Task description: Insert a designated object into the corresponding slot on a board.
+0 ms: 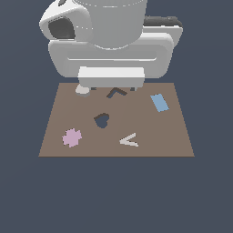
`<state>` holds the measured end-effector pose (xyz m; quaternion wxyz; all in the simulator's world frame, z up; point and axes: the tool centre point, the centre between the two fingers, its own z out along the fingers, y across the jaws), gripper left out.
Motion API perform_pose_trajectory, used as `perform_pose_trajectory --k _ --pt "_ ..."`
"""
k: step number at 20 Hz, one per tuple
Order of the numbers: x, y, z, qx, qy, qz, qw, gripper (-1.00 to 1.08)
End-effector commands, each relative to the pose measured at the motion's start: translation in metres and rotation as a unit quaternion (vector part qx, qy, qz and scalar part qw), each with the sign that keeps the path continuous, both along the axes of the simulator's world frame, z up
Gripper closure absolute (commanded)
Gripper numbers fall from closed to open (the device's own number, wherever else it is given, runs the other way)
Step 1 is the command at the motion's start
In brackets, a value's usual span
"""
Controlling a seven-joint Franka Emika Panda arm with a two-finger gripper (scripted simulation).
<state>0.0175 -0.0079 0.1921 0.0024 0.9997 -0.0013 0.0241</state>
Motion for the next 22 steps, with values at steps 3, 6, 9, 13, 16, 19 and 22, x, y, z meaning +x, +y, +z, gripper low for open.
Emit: perform_pose_trajectory --k 3,6,9,13,16,19,22 --pt "0.000 0.000 0.000 0.000 0.000 0.001 1.0000 -0.92" --pt "-0.002 0.000 -0.002 0.000 0.000 0.008 1.0000 -0.92" --pt "-0.006 -0.001 -0.005 0.000 0.001 0.021 0.9998 -0.92" --pt "-0.013 -0.002 -0.011 -0.001 0.002 0.046 0.9989 -0.92" --pt "-0.020 -0.003 -0.016 -0.001 0.002 0.072 0.9974 -0.92" --pt "-0.029 -0.006 -0.023 -0.002 0.003 0.103 0.9947 -0.92" --pt "-0.039 -0.009 -0.031 -0.003 0.005 0.138 0.9904 -0.92"
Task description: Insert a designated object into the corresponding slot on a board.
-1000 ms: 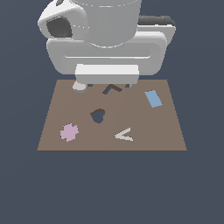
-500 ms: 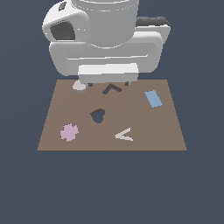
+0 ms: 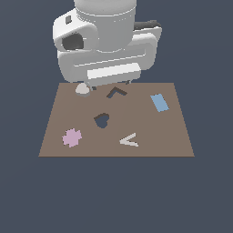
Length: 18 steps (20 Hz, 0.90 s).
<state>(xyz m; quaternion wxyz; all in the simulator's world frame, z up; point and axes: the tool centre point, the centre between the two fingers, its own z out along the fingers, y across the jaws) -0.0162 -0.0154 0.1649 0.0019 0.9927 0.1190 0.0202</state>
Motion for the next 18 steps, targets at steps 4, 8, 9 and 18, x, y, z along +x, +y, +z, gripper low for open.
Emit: perform_pose_trajectory --k 4,8,9,18 --pt "-0.020 -0.009 -0.016 -0.001 0.003 0.073 0.9973 -0.92" --pt "-0.035 -0.018 -0.030 -0.003 0.005 0.135 0.9908 -0.92" --pt "-0.039 -0.021 -0.034 -0.003 0.005 0.151 0.9886 -0.92" --pt "-0.067 -0.051 -0.065 -0.005 0.010 0.288 0.9577 -0.92"
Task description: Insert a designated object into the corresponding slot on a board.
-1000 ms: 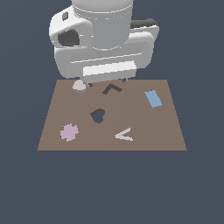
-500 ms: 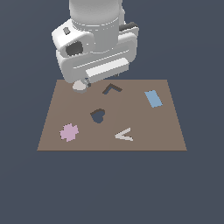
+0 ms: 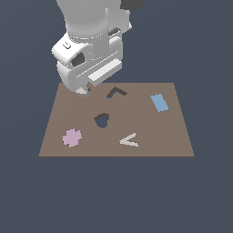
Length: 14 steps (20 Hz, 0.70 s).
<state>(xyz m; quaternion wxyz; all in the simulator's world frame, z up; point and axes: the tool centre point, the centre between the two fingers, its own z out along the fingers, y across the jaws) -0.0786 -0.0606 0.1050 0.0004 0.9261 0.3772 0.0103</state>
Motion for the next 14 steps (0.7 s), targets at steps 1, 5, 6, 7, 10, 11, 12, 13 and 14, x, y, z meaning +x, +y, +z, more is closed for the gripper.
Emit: perform_pose_trajectory --k 1,5,6,7,10,11,12,13,14 --pt "-0.007 -0.009 -0.009 -0.001 0.001 0.040 0.9992 -0.92" --pt "-0.015 -0.024 -0.021 -0.002 0.003 0.096 0.9954 -0.92" --pt "-0.017 -0.027 -0.024 -0.002 0.004 0.109 0.9941 -0.92" --pt "-0.018 -0.031 -0.027 -0.002 0.004 0.121 0.9927 -0.92" --pt "-0.022 -0.040 -0.034 -0.003 0.005 0.154 0.9880 -0.92" --pt "-0.022 -0.043 -0.036 -0.003 0.005 0.164 0.9864 -0.92" --pt "-0.023 -0.046 -0.039 -0.003 0.006 0.174 0.9848 -0.92" --pt "-0.024 -0.049 -0.041 -0.004 0.006 0.183 0.9831 -0.92" --pt "-0.024 -0.051 -0.042 -0.004 0.006 0.191 0.9815 -0.92"
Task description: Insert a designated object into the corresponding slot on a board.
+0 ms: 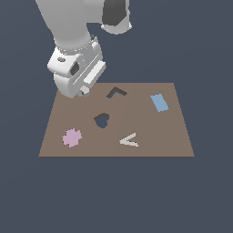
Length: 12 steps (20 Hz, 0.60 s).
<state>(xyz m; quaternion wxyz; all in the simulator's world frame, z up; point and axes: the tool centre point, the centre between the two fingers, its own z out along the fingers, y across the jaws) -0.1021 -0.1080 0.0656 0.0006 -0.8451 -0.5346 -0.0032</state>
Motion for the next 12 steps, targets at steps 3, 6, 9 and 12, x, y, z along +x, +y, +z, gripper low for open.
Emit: perform_pose_trajectory --k 3,6,9,12 --pt "-0.002 -0.011 -0.008 -0.001 0.001 0.038 0.9993 -0.92" --pt "-0.003 -0.016 -0.012 -0.002 0.002 0.055 0.9985 -0.92" --pt "-0.003 -0.020 -0.015 -0.002 0.002 0.067 0.9977 -0.92" --pt "-0.003 -0.022 -0.016 -0.002 0.002 0.074 0.9973 -0.92"
